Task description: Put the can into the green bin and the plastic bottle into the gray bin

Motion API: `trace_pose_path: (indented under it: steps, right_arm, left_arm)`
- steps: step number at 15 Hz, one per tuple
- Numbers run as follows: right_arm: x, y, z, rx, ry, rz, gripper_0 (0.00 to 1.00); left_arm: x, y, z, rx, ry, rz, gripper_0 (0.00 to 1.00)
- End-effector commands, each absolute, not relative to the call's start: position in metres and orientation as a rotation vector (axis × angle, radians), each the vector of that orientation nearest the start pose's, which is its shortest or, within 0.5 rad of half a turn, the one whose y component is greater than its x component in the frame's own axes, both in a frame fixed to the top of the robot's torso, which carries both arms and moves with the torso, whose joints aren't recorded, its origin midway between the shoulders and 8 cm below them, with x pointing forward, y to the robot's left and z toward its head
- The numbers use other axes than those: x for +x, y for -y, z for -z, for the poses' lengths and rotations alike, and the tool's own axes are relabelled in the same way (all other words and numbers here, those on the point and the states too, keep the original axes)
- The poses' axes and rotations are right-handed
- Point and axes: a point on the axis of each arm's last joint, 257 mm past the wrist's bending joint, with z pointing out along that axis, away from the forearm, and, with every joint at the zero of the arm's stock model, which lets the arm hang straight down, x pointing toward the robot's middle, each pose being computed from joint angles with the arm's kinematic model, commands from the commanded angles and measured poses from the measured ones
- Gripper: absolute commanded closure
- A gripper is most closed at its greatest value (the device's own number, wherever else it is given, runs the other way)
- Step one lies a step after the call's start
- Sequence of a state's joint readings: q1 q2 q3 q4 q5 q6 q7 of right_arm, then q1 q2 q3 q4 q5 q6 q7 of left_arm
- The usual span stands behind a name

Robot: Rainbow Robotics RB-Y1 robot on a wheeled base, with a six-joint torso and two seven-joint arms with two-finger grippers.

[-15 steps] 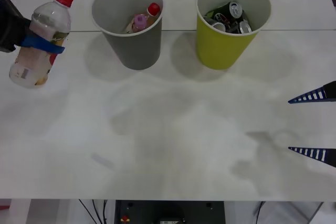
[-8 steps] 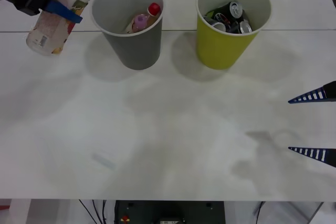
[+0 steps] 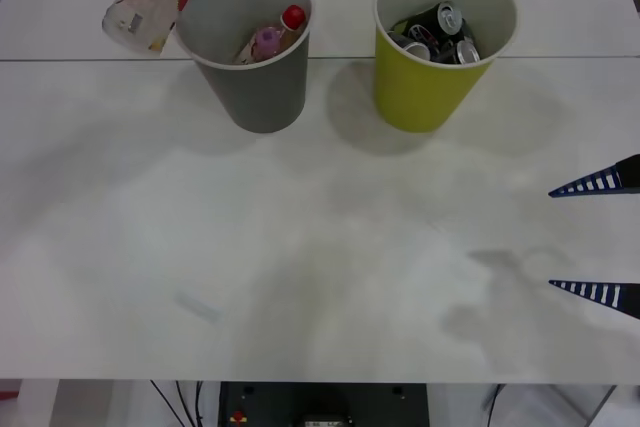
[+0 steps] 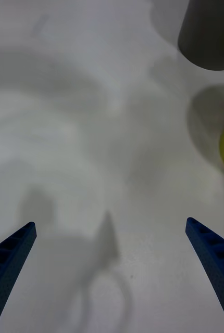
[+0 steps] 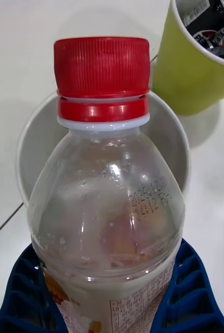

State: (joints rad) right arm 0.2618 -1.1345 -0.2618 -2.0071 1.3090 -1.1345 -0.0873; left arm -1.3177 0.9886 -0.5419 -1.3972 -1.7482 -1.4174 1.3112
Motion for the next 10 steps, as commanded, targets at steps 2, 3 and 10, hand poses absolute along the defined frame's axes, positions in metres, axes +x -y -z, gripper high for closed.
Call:
trace_pose_path:
  steps: [2, 3, 10]
  right_arm:
    - [0.341, 0.286, 0.167, -1.634, -1.596, -0.209, 0.0]
    - [0.341, 0.286, 0.167, -1.634, -1.596, -0.209, 0.0]
    - [0.341, 0.286, 0.167, -1.634, -1.596, -0.209, 0.0]
  left_arm:
    - [0.588, -0.141, -0.065, 1.034, -2.117, 0.105, 1.0]
    - [0.597, -0.132, -0.068, 1.015, -2.109, 0.111, 1.0]
    - [0.617, -0.114, -0.064, 0.991, -2.118, 0.108, 0.94]
